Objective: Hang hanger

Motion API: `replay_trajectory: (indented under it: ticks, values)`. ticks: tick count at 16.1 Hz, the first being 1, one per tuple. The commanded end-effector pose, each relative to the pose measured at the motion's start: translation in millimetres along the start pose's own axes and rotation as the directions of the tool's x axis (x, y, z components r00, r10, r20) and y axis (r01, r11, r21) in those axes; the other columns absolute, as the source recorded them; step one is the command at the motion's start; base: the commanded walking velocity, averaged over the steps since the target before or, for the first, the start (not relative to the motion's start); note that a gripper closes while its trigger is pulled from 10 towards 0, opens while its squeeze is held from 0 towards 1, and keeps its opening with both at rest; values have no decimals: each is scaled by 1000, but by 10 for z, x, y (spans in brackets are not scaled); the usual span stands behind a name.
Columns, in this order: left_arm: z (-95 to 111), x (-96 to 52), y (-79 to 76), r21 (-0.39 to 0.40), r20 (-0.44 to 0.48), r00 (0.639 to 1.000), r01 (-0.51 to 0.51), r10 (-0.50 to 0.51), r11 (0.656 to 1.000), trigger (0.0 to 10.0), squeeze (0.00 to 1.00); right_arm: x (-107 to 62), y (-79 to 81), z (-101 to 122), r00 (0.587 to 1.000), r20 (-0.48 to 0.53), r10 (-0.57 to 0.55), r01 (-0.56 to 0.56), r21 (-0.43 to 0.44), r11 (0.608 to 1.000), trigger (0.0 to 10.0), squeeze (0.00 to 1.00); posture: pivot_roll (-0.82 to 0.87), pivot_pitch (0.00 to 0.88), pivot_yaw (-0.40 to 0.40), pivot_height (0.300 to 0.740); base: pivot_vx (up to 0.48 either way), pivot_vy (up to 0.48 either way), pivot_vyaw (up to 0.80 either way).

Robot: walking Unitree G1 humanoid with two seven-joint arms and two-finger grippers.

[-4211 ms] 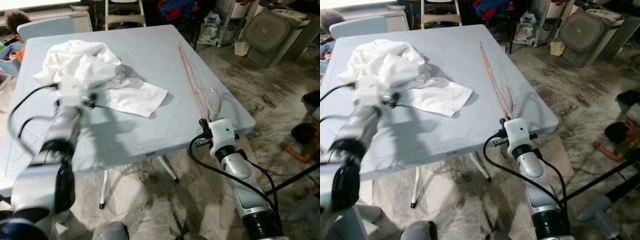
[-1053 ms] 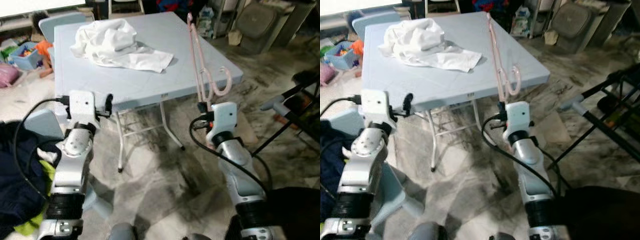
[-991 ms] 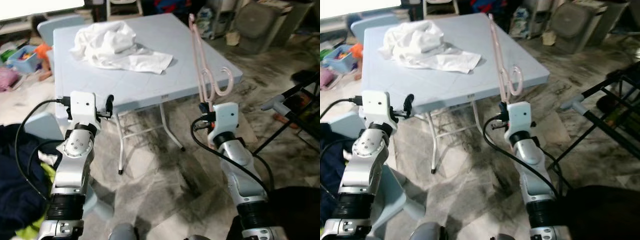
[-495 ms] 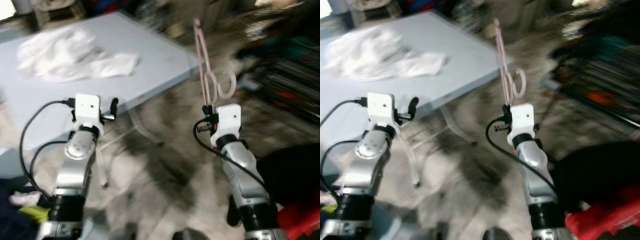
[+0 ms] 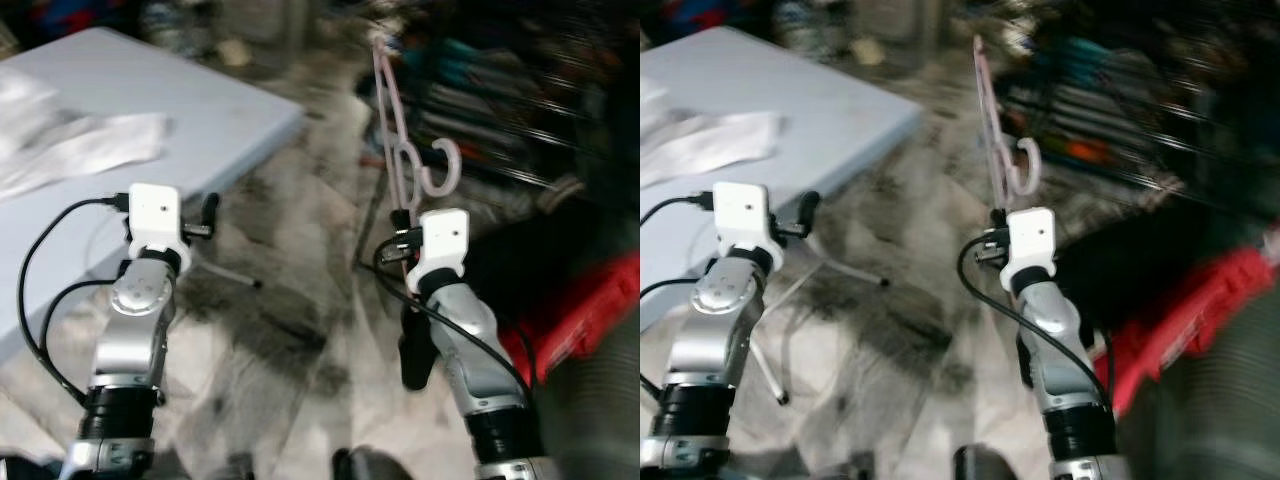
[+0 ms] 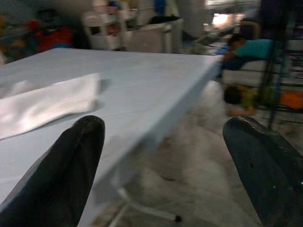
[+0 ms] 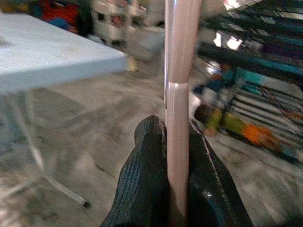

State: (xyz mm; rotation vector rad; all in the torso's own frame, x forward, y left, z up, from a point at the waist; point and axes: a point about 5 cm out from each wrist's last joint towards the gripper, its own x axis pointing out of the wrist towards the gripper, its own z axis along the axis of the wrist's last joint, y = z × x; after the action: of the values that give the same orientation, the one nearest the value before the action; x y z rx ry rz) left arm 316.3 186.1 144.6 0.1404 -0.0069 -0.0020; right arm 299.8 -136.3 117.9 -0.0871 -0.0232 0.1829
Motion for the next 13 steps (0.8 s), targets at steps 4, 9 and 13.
replay_trajectory:
  ticks: [4, 9, 13]
  values:
    - [45, 33, 4, 1, 13, 1000, 20, -20, 1000, 10000, 0, -11, -15, 14, 1000, -1, -16, 16, -10, 1000, 10000, 0, -18, 0, 2, 740, 0, 0, -800]
    - [39, 47, 2, 2, 8, 1000, 30, -30, 1000, 10000, 0, -18, -21, -8, 1000, -12, -21, 21, -12, 1000, 10000, 0, -14, 0, 1, 740, 0, 445, -800]
    - [68, 69, 5, 13, 19, 1000, 23, -23, 1000, 10000, 0, -23, -19, -3, 1000, -6, -17, 17, -21, 1000, 10000, 0, -13, 0, -1, 740, 0, 480, 0]
